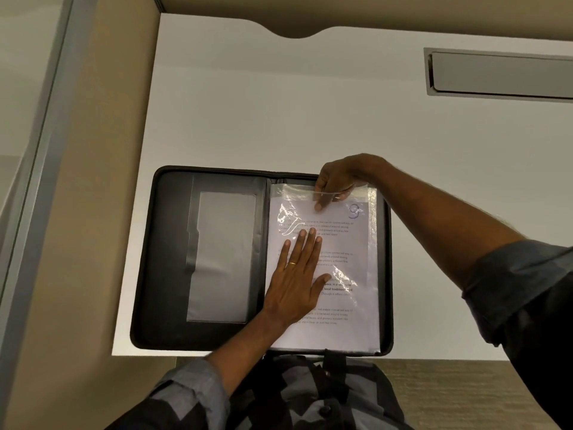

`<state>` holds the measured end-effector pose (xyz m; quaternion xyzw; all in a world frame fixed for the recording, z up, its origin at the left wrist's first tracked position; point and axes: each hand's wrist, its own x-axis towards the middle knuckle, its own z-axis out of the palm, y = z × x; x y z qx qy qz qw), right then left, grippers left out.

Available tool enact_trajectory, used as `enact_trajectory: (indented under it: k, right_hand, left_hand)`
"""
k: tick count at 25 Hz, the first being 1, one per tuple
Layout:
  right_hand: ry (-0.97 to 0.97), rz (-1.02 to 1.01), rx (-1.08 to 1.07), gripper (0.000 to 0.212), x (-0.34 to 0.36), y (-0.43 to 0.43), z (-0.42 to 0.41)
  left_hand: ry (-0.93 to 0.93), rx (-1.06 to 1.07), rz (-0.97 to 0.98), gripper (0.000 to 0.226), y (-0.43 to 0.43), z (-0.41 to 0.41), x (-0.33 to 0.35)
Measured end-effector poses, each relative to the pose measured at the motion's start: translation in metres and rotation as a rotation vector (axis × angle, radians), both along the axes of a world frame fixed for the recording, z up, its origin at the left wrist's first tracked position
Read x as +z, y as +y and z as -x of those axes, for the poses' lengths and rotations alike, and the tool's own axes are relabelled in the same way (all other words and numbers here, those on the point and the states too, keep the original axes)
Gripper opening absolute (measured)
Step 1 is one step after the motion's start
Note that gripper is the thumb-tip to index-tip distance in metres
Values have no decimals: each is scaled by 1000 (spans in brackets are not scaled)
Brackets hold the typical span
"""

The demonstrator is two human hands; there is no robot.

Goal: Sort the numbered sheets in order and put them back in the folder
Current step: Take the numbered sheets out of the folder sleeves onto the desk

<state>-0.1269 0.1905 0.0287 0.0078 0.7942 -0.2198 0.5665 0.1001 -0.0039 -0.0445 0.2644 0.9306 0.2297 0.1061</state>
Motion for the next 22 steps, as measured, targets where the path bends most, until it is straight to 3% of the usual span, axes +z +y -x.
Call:
enact_trajectory:
  k: [4, 9, 13, 19, 22]
  right_hand:
    - [133, -53, 96, 16, -1, 0, 9]
    - [430, -85, 75, 29, 15, 21, 50]
    - [534, -58, 16, 28, 16, 30, 73]
    - [626, 31, -74, 22, 16, 40, 85]
    - [688, 82, -120, 16, 21, 46, 88]
  left_hand:
    - [27, -16, 11, 79, 0, -2, 3]
    - [38, -64, 18, 84, -2, -6, 0]
    - [22, -27, -52, 85, 0, 10, 6]
    - [32, 258, -113, 69, -10, 167, 19]
    - [-187, 337, -320, 80, -13, 230, 22]
